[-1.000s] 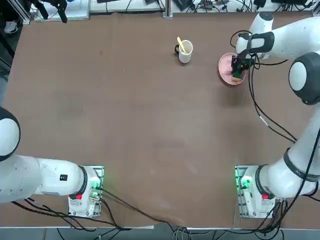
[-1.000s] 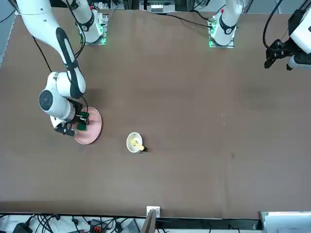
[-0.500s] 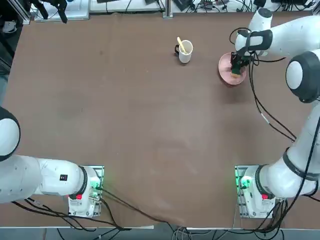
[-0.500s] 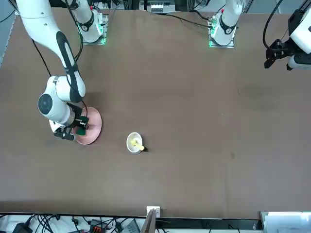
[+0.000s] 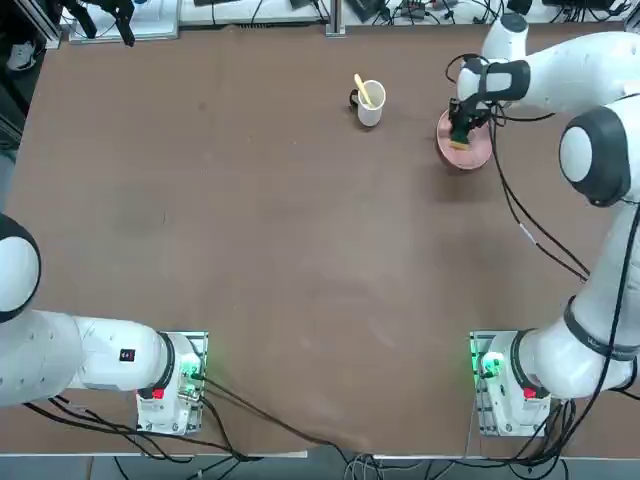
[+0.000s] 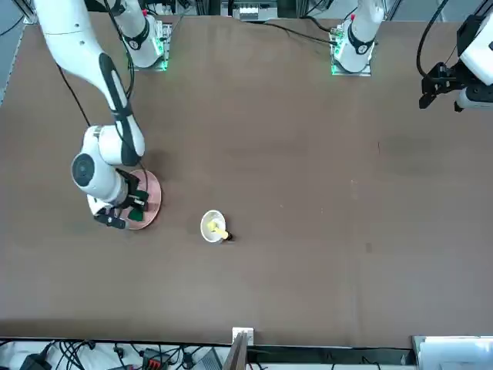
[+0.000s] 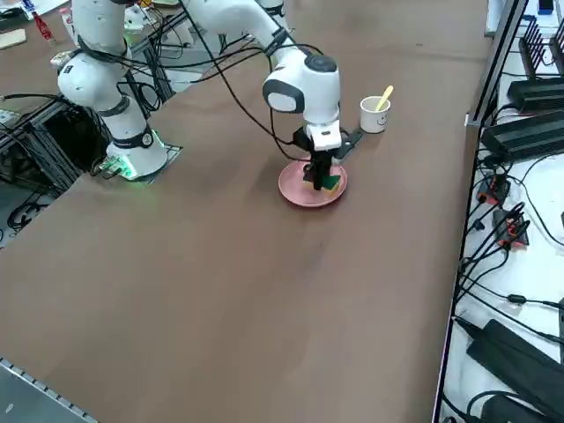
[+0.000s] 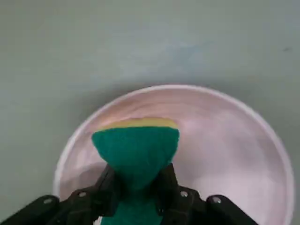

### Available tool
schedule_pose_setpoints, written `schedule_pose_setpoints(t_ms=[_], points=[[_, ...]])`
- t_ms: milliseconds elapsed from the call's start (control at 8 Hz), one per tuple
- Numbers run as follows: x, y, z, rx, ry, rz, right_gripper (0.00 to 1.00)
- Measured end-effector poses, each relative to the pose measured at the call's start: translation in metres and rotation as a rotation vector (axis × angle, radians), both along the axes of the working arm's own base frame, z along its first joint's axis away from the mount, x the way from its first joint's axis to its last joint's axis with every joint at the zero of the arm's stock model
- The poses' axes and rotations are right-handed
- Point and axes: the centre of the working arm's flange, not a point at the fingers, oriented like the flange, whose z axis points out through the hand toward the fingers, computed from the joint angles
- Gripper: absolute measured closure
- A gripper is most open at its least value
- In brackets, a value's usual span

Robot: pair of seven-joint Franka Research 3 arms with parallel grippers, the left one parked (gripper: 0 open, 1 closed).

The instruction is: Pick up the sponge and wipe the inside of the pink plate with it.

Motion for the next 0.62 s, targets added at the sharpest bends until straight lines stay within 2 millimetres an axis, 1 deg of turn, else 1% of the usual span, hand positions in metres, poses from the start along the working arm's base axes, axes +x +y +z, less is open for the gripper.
schedule_pose_setpoints(t_ms=[125,250,625], points=[[-0.001,0.012,-0.001,-0.001,0.000,-0.010,0.60],[-0.002,0.017,0.000,-0.001,0.004,-0.021,0.60],[-0.010,0.022,-0.001,-0.008,0.079,-0.047,0.59]])
